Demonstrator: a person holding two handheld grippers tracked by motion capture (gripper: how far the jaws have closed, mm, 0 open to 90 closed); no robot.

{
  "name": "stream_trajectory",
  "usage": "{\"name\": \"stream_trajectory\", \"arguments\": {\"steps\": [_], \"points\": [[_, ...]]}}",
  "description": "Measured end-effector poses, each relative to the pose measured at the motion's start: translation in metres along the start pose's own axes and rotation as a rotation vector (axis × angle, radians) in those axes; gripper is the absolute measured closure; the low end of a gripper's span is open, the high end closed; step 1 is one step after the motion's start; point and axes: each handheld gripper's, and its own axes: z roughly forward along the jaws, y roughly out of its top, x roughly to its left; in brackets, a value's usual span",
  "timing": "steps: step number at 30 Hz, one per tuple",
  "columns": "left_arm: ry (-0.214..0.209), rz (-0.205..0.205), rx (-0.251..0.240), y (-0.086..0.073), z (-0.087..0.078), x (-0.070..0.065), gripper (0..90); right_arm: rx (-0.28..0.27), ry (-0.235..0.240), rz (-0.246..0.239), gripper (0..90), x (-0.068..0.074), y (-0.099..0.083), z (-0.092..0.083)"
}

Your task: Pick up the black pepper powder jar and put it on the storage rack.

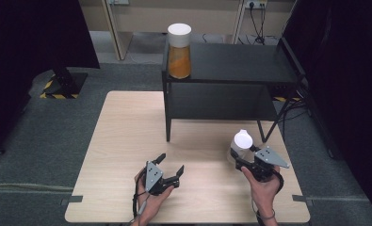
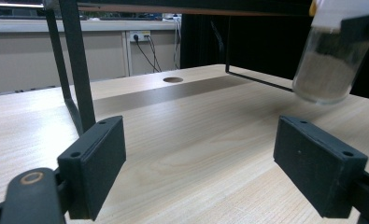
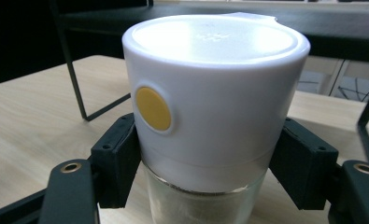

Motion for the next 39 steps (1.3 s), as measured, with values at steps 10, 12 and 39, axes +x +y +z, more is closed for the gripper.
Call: {"name": "stream_trajectory", "arguments": {"steps": [10,12,39], "points": [[0.003,-0.003,-0.002,0.000,0.000,0.000,16.3,-0.065,-0.041,0.005,30.5,-0.005,0.011,-0.018],[0.003,-0.002,-0.002,0.000,0.000,0.000,16.3,-0.077,-0.044,0.007,30.5,-0.006,0.014,-0.021],[0.007,-0.001,-0.003,-0.001,0.000,-0.001,16.3,-0.211,-0.077,0.009,30.6,-0.017,0.057,-0.041]]}}
